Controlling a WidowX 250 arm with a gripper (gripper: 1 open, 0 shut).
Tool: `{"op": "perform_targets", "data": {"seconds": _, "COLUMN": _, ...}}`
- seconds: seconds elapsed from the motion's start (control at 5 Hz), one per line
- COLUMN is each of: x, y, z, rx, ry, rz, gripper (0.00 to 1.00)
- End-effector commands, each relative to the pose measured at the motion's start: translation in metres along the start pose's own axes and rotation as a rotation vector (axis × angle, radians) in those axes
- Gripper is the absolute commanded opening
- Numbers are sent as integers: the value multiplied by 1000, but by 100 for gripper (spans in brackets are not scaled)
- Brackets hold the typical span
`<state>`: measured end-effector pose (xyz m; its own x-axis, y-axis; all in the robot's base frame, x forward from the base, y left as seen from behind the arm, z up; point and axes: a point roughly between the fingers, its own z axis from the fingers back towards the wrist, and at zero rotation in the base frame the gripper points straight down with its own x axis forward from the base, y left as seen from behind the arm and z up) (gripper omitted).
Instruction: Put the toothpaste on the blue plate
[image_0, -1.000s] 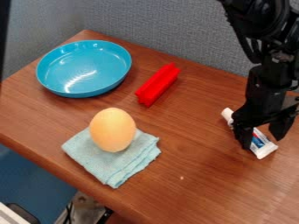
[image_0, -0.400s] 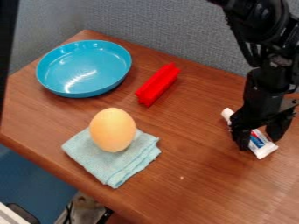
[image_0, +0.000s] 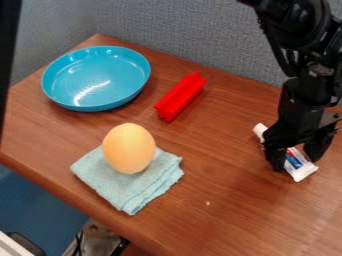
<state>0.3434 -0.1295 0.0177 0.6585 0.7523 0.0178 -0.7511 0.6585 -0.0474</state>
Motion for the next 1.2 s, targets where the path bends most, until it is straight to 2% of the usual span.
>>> {"op": "perform_targets", "data": {"seconds": 0.0, "x": 8, "y": -3, "z": 11, "rx": -24, "ry": -20, "rz": 4, "gripper": 100}}
{"op": "perform_targets", "data": {"seconds": 1.0, "x": 14, "y": -2, "z": 15, "rx": -23, "ry": -29, "rz": 12, "gripper": 100}}
